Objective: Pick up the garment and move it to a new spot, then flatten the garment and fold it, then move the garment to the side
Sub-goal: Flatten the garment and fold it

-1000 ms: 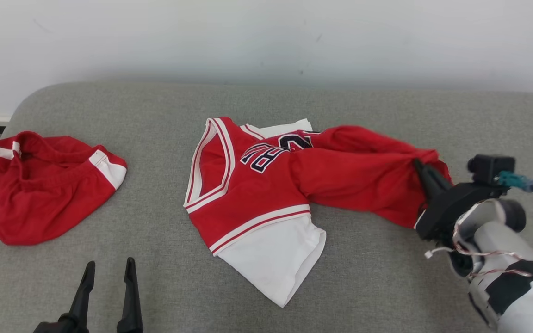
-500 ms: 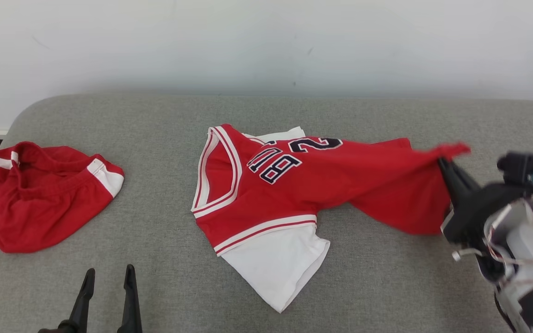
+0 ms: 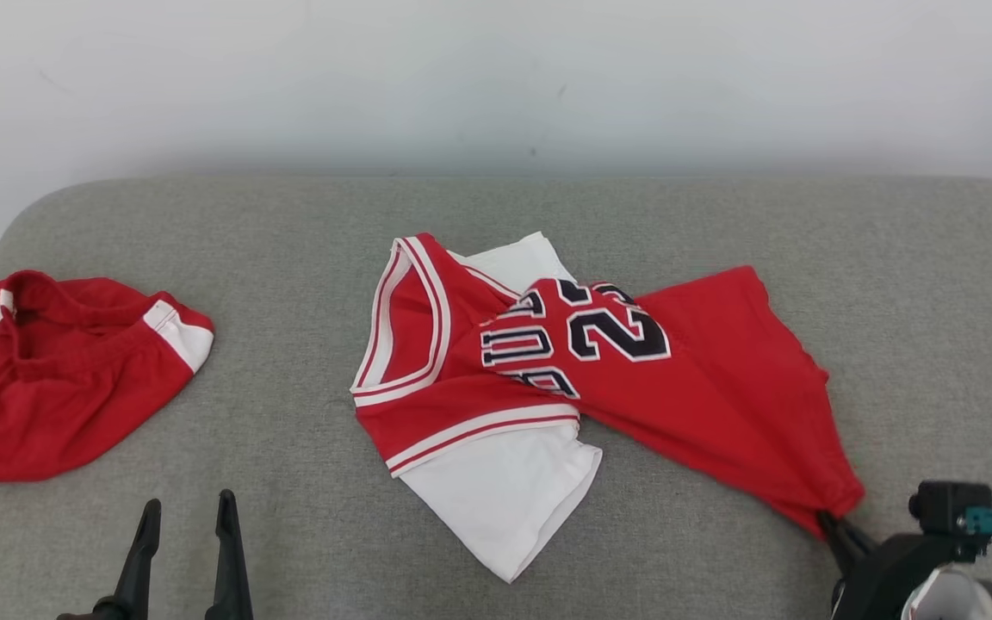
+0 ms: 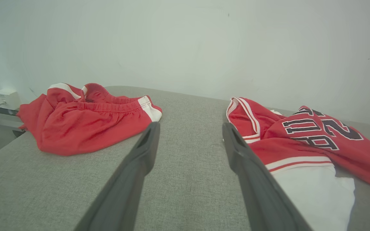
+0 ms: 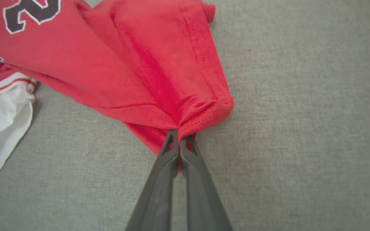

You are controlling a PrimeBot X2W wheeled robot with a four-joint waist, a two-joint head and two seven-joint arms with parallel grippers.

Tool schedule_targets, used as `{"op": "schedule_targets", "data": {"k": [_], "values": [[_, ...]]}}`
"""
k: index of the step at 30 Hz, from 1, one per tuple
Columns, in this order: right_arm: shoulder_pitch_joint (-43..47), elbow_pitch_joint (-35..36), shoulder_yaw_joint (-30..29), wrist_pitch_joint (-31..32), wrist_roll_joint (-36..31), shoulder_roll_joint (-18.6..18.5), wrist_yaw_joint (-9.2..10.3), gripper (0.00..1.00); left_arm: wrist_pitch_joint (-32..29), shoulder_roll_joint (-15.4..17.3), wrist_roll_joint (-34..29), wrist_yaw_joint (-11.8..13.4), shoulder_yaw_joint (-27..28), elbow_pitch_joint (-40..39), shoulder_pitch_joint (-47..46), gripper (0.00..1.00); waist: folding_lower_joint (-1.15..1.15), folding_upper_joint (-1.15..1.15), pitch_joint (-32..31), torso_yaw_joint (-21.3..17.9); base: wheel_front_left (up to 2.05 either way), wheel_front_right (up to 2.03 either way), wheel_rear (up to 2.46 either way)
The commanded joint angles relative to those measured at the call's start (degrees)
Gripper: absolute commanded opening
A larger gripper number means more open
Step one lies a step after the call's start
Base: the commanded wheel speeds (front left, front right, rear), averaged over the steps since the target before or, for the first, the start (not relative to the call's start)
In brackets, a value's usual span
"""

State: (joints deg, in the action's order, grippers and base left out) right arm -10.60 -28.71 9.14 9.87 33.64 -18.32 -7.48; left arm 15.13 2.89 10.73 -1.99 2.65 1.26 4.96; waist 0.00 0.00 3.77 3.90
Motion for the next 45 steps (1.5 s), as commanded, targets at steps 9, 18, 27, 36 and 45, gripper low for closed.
{"op": "schedule_targets", "data": {"k": [9,18,27,36,45], "values": [[7.58,8.88,-10.35,2.72,-13.32,6.02,-0.03,1.00,0.00,0.00,0.16,0.12,-0.40,0.34,-0.52,1.00,0.00,0.00,-0.54,-0.57,0.00,0.00,0.00],[13.23,20.12,-16.23,-8.23,-23.29,11.35,-0.03,1.00,0.00,-0.01,0.40,0.38,0.24,1.08,1.61,1.00,0.00,0.00,-3.52,-0.52,0.00,0.00,0.00],[12.42,20.83,-13.46,-18.35,-27.40,11.89,-0.03,1.00,0.00,0.00,-0.65,0.04,0.27,5.17,1.45,1.00,0.00,0.00,-6.52,-1.14,0.00,0.00,0.00],[10.43,17.70,-10.10,-22.20,-28.00,10.06,-0.03,1.00,0.00,0.00,-0.43,-0.36,0.11,7.71,-0.80,1.00,0.00,0.00,-8.41,-1.93,0.00,0.00,0.00],[10.34,16.00,-9.76,-23.15,-27.12,10.27,-0.03,1.00,0.00,0.00,-0.61,-0.37,-0.26,7.71,-0.51,1.00,0.00,0.00,-8.46,-2.57,0.00,0.00,0.00]]}}
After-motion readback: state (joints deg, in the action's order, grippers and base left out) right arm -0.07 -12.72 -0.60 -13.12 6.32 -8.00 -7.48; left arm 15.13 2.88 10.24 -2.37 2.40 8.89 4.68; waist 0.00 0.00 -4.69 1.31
